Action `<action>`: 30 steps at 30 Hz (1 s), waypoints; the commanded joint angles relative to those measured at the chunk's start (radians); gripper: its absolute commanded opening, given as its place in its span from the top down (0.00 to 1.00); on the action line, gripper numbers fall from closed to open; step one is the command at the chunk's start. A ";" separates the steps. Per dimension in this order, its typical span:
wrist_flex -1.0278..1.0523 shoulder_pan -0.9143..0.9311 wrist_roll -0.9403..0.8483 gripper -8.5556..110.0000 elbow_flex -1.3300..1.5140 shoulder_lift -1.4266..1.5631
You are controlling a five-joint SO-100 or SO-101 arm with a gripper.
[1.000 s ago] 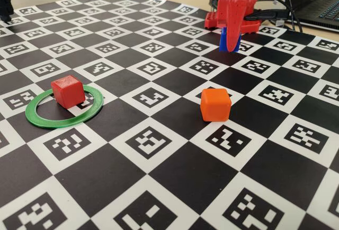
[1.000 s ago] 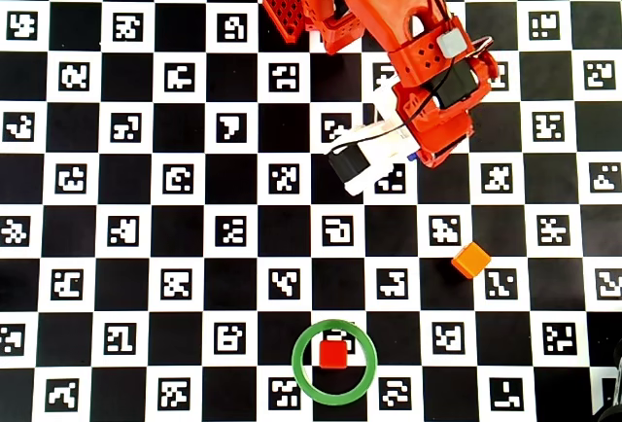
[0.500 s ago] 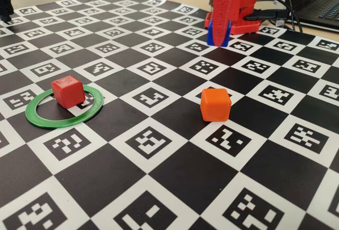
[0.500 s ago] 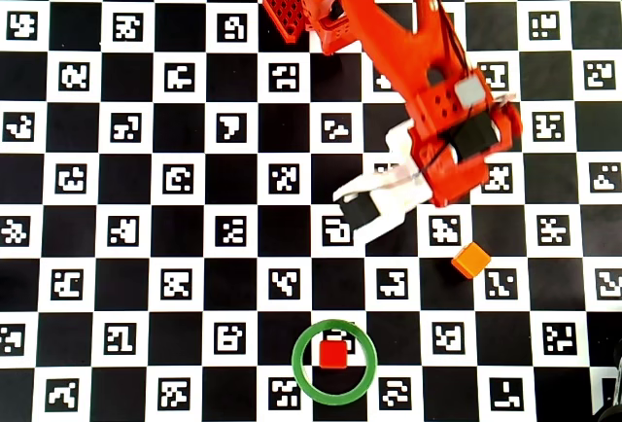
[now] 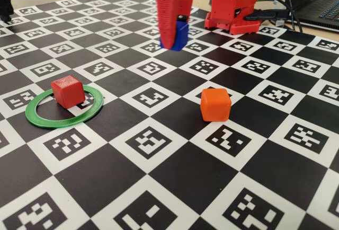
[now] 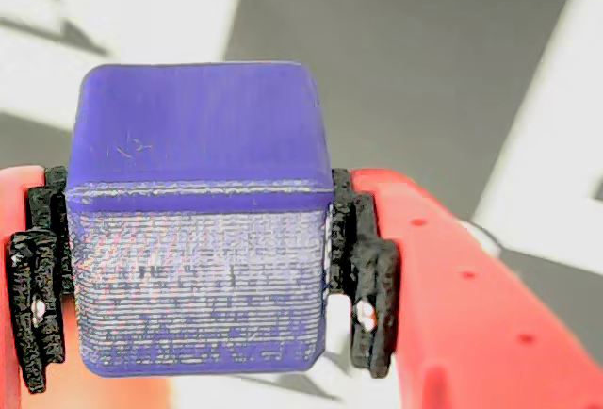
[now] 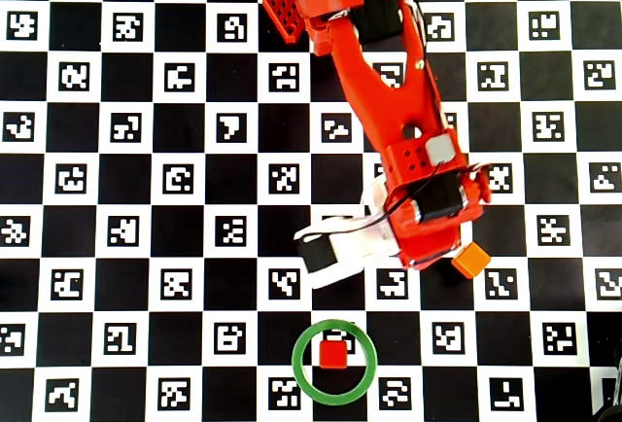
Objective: Grab the red cube then put it in the green circle then put the blue cube on top and finally the orange cube on top
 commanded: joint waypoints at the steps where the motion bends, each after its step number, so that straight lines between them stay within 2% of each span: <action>1: -0.011 0.049 0.003 0.88 -0.156 -0.006; 10: -0.020 0.124 0.025 0.88 -0.387 -0.161; 30: -0.097 0.201 0.118 0.89 -0.637 -0.360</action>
